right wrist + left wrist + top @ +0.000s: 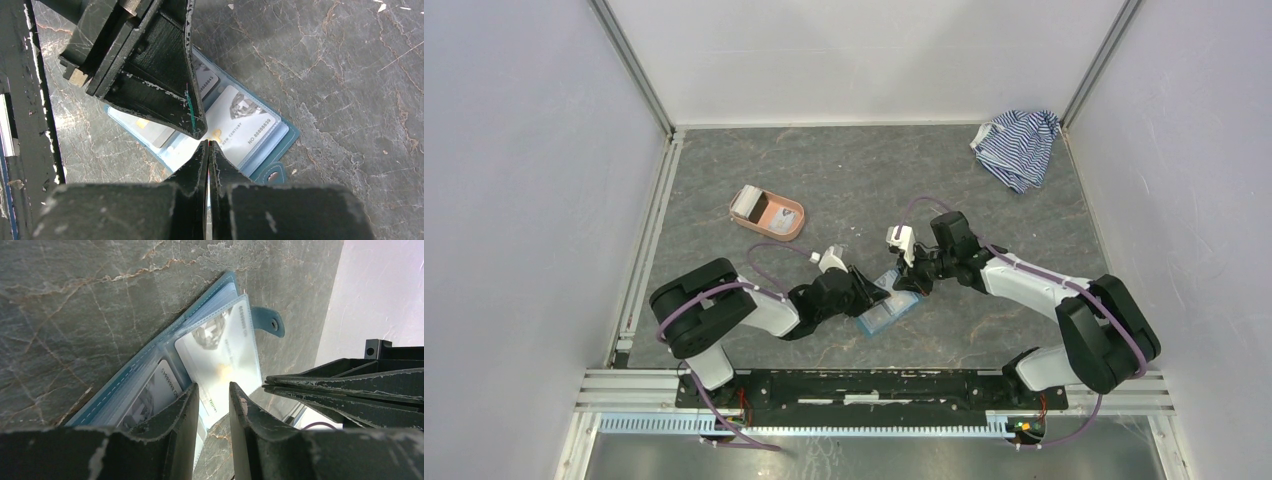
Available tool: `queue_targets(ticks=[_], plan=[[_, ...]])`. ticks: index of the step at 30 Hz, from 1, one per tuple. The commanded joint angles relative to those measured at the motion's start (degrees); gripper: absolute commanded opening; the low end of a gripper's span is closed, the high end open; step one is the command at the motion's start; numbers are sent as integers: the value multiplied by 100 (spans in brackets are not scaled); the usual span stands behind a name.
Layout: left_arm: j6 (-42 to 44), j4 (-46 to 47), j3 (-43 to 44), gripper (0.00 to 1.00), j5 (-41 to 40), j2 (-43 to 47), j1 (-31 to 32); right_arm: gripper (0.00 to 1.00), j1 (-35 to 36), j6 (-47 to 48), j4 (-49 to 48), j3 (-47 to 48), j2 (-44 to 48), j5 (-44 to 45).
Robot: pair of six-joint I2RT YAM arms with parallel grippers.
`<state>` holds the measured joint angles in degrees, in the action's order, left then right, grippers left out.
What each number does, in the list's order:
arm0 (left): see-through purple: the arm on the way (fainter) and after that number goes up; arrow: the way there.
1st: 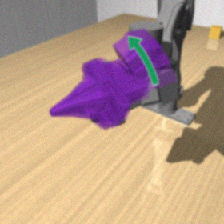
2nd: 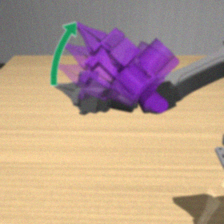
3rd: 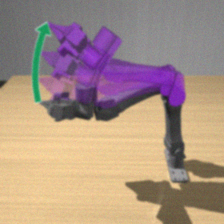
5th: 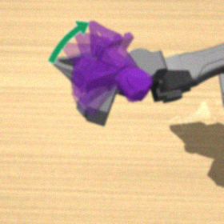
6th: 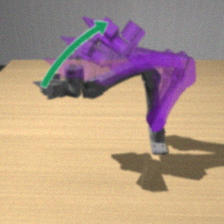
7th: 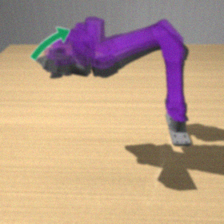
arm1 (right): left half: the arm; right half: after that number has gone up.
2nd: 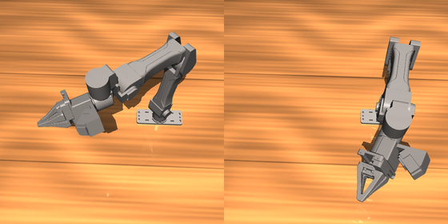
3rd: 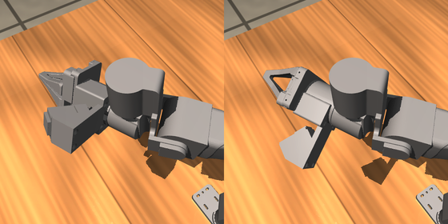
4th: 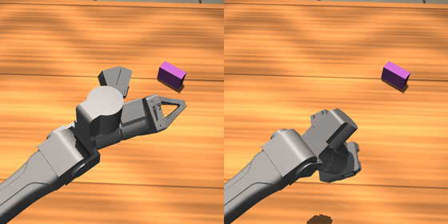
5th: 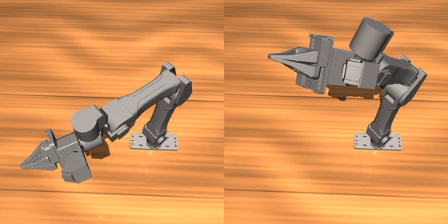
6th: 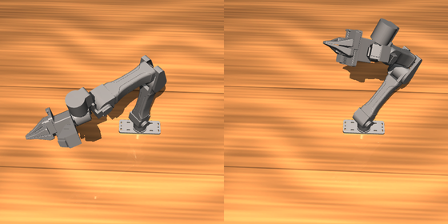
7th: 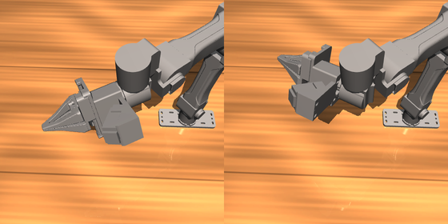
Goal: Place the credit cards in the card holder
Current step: Insert the credit card into the card holder.
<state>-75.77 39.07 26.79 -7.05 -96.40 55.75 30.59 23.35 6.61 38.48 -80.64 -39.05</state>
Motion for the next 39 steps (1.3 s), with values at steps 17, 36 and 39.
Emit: queue_targets(ticks=[17, 36, 39], plan=[[621, -131, 65, 37, 12, -64, -112, 15, -355, -164, 32, 299, -203, -241], [921, 368, -171, 38, 172, 175, -169, 25, -661, -323, 116, 383, -488, -537], [1002, 390, -218, 38, 169, 283, -169, 26, -714, -332, 128, 388, -515, -624]])
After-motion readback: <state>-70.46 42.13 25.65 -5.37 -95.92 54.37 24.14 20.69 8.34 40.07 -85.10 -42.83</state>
